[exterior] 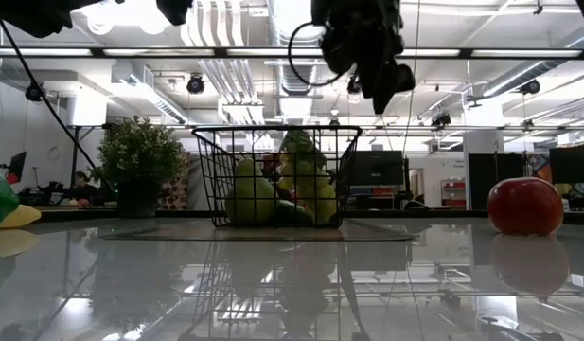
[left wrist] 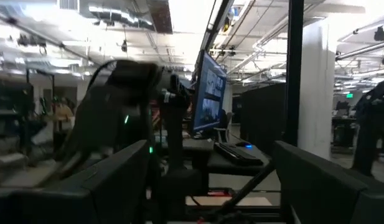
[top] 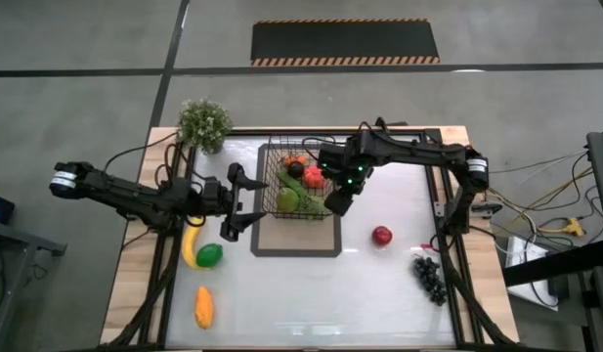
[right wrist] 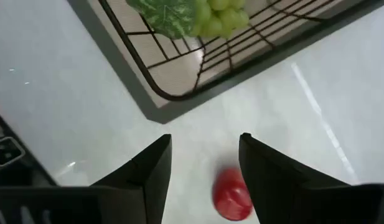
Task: Build produce basket
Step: Put the apple into the black wire basket
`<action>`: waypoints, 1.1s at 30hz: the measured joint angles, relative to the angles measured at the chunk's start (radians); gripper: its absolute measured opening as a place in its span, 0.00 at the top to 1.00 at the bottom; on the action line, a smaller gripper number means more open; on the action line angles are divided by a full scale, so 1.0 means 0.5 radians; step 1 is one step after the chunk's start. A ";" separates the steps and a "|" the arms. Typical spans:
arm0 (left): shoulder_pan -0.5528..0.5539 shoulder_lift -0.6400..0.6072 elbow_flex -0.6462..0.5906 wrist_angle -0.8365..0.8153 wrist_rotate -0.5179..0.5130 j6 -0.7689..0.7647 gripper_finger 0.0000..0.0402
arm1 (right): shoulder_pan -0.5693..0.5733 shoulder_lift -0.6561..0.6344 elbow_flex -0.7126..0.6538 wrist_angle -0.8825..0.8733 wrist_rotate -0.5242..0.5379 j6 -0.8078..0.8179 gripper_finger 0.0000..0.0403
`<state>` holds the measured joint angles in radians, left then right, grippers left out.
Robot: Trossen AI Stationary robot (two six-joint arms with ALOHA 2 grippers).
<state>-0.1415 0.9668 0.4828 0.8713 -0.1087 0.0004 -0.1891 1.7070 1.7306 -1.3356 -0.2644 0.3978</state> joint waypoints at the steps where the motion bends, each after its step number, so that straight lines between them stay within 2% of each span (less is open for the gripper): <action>1: -0.004 0.004 0.000 -0.012 0.000 -0.031 0.19 | 0.015 -0.027 0.000 -0.003 0.042 -0.004 0.57; 7: -0.072 0.093 0.000 -0.042 0.006 -0.096 0.19 | 0.141 -0.218 0.000 0.003 0.311 -0.011 0.58; 14: -0.170 0.148 0.002 -0.030 0.006 -0.124 0.19 | 0.391 -0.427 -0.087 0.094 0.668 0.043 0.57; 24: -0.210 0.159 0.006 0.033 0.003 -0.149 0.19 | 0.663 -0.635 -0.477 0.207 0.688 0.502 0.56; 30: -0.210 0.159 0.015 0.090 -0.002 -0.139 0.19 | 0.762 -0.675 -0.713 0.199 0.687 0.800 0.46; 33: -0.210 0.159 0.016 0.081 -0.002 -0.132 0.19 | 0.793 -0.674 -0.796 0.188 0.687 0.842 0.38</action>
<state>-0.2466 1.0466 0.4908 0.9119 -0.1098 -0.0654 0.2074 1.3702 1.3326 -1.2417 0.0792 0.8188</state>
